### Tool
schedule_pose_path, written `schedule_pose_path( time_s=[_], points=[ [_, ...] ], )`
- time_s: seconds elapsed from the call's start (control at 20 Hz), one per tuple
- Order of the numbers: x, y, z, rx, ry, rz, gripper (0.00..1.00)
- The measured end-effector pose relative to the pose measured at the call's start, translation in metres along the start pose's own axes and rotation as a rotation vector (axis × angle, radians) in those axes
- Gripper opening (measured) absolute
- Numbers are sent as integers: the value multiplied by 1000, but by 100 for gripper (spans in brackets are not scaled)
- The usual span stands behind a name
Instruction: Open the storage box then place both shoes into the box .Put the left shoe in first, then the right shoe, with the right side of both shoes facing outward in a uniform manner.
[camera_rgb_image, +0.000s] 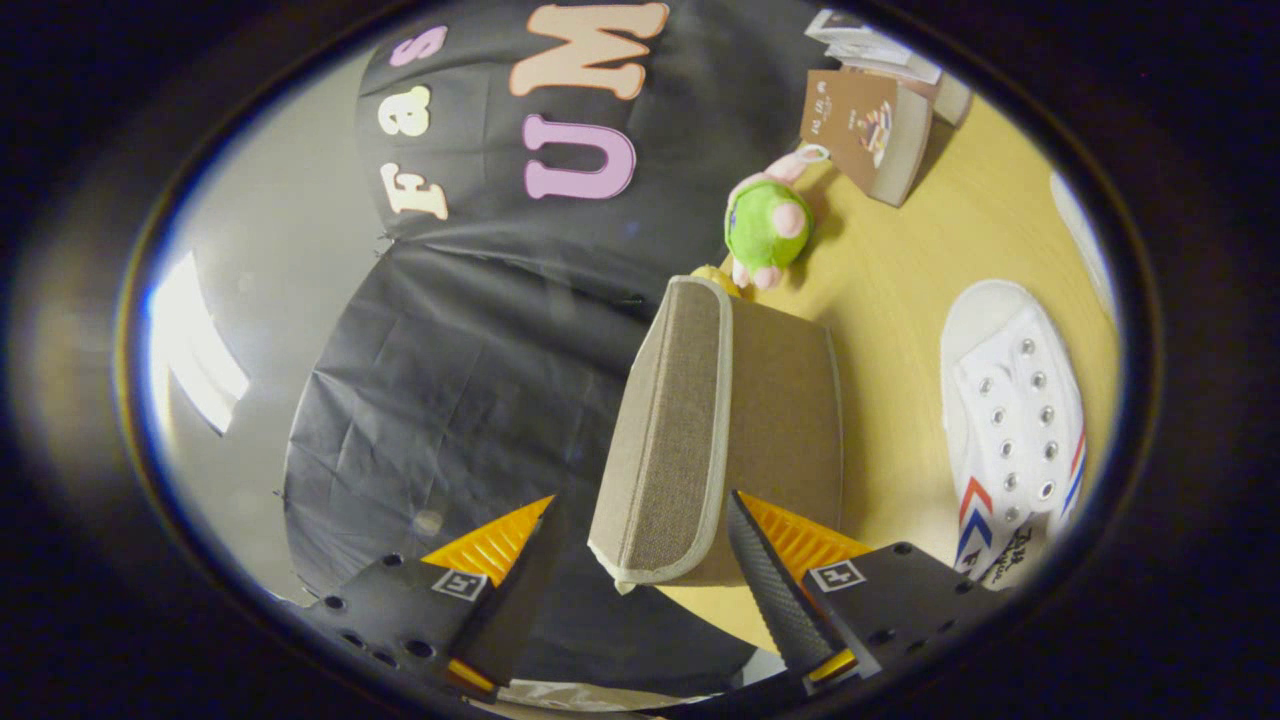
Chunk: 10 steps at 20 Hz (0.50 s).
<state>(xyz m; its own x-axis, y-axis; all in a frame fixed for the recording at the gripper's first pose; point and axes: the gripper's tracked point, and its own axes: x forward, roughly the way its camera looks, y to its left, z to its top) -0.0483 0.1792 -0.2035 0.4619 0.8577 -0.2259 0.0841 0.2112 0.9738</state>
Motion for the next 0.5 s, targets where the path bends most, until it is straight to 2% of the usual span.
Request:
schedule_pose_path(
  time_s=[0.3,0.5],
  points=[
    [21,-12,-2,164,74,57,100],
    [26,-17,-7,213,100,59,100]
  ],
)
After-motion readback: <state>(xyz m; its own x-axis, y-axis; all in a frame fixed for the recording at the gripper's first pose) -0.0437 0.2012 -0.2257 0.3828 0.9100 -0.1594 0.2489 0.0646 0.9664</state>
